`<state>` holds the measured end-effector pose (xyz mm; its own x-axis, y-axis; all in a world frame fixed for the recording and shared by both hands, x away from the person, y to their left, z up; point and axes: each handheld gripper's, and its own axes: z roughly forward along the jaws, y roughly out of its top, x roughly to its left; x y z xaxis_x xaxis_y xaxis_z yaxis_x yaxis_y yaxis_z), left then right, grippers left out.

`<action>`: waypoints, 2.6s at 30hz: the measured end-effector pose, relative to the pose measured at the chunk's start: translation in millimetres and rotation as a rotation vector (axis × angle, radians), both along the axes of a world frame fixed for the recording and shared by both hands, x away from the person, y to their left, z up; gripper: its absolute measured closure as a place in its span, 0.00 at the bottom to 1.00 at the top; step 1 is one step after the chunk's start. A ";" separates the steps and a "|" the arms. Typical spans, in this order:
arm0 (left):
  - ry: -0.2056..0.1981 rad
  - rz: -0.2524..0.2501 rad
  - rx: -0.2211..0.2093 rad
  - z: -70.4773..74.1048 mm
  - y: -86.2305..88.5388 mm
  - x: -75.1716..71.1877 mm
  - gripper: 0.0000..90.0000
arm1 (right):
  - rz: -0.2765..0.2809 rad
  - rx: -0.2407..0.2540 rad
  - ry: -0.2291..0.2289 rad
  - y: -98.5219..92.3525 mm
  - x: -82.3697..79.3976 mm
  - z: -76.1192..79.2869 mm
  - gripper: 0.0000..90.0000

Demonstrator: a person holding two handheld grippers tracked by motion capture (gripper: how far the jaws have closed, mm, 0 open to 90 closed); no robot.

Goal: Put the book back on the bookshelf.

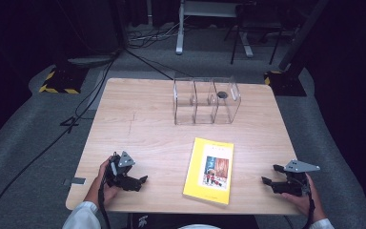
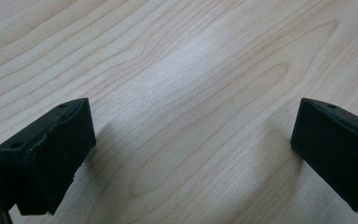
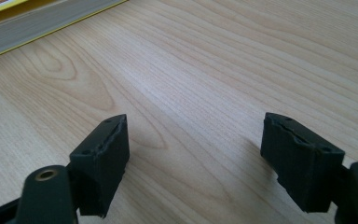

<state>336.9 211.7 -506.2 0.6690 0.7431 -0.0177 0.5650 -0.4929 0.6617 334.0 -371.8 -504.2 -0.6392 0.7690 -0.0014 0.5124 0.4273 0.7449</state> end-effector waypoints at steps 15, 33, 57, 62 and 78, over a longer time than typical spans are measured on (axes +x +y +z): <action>0.002 -0.051 0.001 0.2 -5.4 -11.3 0.00 | 0.024 -0.007 0.003 1.3 1.4 1.5 0.32; 0.001 -0.163 0.001 0.3 -41.8 -21.9 0.00 | 0.282 -0.112 0.020 62.2 17.7 32.2 0.54; 0.002 -0.216 -0.001 0.3 -69.0 -22.0 0.00 | 0.453 -0.290 0.158 131.9 33.6 35.5 0.55; 0.000 -0.229 0.000 0.3 -74.9 -22.0 0.00 | 0.473 -0.305 0.176 134.1 32.0 37.0 0.54; 0.001 -0.267 0.001 0.5 -91.1 -18.0 0.00 | 0.508 -0.281 0.216 133.5 32.0 29.6 0.50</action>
